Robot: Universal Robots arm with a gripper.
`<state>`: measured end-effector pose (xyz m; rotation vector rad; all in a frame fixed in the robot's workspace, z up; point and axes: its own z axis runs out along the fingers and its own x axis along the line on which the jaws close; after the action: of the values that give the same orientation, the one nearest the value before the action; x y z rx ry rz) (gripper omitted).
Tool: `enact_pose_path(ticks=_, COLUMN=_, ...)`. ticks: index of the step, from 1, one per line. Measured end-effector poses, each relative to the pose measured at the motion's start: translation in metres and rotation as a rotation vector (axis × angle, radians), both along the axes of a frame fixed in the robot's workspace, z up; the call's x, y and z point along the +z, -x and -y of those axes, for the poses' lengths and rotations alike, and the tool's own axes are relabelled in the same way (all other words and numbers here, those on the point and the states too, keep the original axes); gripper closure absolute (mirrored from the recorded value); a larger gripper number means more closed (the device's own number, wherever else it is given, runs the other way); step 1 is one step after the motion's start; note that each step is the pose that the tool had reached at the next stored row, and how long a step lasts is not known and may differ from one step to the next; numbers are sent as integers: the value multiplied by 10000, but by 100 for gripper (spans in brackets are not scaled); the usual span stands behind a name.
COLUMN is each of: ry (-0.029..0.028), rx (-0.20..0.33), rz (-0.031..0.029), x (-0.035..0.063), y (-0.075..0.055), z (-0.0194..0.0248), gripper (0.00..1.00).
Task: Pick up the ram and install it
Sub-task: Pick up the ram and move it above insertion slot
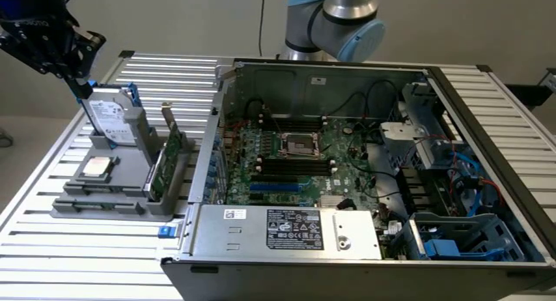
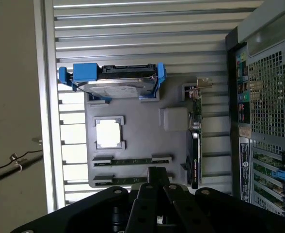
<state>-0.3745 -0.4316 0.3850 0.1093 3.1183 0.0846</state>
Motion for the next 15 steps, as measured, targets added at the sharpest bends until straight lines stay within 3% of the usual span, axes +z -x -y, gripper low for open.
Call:
enact_pose_path(ticks=4, ry=5, rx=164, rz=0, x=-2, y=29, z=-2, gripper=89)
enact_pose_path(ticks=15, ry=25, rx=2146, rz=0, x=-8, y=31, z=-2, gripper=89)
